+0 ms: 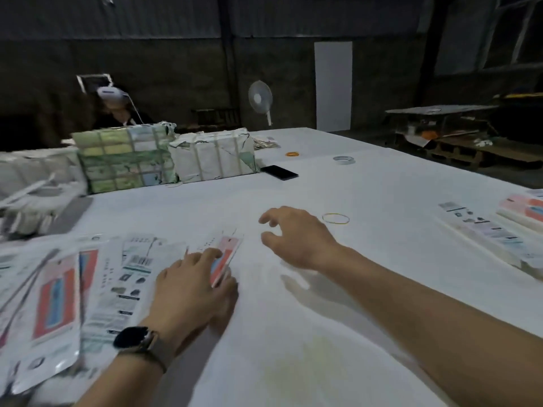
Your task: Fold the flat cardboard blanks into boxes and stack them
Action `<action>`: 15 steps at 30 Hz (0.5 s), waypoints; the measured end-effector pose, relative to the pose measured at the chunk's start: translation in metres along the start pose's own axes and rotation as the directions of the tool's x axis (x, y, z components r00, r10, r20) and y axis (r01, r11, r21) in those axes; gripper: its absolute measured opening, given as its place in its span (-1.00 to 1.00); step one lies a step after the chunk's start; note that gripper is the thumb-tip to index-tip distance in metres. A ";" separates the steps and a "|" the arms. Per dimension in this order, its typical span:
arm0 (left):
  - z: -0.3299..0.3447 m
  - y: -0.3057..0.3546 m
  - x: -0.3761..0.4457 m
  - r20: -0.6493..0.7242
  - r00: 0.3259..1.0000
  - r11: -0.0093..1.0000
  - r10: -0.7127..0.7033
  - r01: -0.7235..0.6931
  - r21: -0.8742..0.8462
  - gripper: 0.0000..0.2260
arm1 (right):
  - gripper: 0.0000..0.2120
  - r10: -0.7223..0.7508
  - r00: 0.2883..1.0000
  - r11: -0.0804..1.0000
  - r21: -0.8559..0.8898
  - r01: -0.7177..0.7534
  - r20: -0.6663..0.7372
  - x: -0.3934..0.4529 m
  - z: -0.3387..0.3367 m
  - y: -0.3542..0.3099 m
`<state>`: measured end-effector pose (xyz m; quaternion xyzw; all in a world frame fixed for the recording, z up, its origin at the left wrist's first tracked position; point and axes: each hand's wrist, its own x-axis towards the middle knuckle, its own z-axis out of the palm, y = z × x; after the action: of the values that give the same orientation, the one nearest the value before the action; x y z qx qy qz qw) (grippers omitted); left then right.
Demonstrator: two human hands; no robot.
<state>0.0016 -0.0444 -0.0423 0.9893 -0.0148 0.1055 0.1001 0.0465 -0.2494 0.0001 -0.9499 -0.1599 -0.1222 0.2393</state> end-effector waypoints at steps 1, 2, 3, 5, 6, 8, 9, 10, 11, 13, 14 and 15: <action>0.000 -0.002 0.001 0.000 1.000 1.000 0.005 -0.005 -0.004 -0.52 | -0.67 -0.021 1.000 0.999 0.039 0.021 0.012 0.004 0.010 -0.013; 0.000 -0.003 0.001 -0.010 1.000 1.000 0.012 -0.013 -0.027 -0.54 | -0.68 -0.031 0.999 0.996 0.080 0.029 0.013 0.007 0.020 -0.023; -0.001 -0.005 0.002 -0.020 1.000 0.998 0.016 -0.017 -0.060 -0.56 | -0.70 -0.028 1.000 0.992 0.122 0.028 -0.002 0.007 0.031 -0.029; -0.002 -0.007 0.003 -0.053 0.998 0.997 0.038 -0.042 -0.071 -0.59 | -0.75 0.000 0.997 0.980 0.200 0.015 -0.076 0.002 0.051 -0.032; -0.002 -0.007 0.003 -0.074 0.996 0.998 0.045 -0.049 -0.050 -0.60 | -0.77 0.006 0.993 0.974 0.226 0.020 -0.114 0.000 0.059 -0.029; -0.002 -0.007 0.005 -0.121 0.992 0.997 0.045 -0.053 -0.059 -0.61 | -0.82 0.011 0.985 0.950 0.308 0.042 -0.170 0.000 0.070 -0.022; -0.001 -0.007 0.006 -0.146 0.988 0.993 0.042 -0.058 -0.102 -0.61 | -0.84 0.045 0.980 0.916 0.399 0.037 -0.196 0.000 0.072 -0.017; -0.002 -0.007 0.007 -0.180 0.983 0.983 0.032 -0.063 -0.171 -0.60 | -0.84 0.101 0.974 0.859 0.512 0.018 -0.204 0.001 0.072 -0.016; -0.002 -0.008 0.007 -0.224 0.974 0.964 0.014 -0.072 -0.255 -0.59 | -0.82 0.161 0.970 0.783 0.622 -0.013 -0.182 0.002 0.071 -0.015; -0.006 -0.007 0.008 -0.311 0.950 0.897 -0.035 -0.107 -0.430 -0.56 | -0.77 0.238 0.968 0.613 0.785 -0.085 -0.081 0.002 0.070 -0.018; -0.008 -0.005 0.007 -0.335 0.940 0.838 -0.067 -0.129 -0.530 -0.57 | -0.74 0.248 0.968 0.549 0.828 -0.116 -0.029 0.001 0.068 -0.020; -0.011 -0.001 0.005 -0.339 0.936 0.763 -0.093 -0.152 -0.628 -0.58 | -0.70 0.235 0.972 0.496 0.859 -0.128 0.009 -0.001 0.065 -0.023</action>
<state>0.0040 -0.0408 -0.0311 0.8585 -0.0481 0.2699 0.4334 0.0478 -0.1980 -0.0463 -0.7124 -0.0848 -0.0535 0.6946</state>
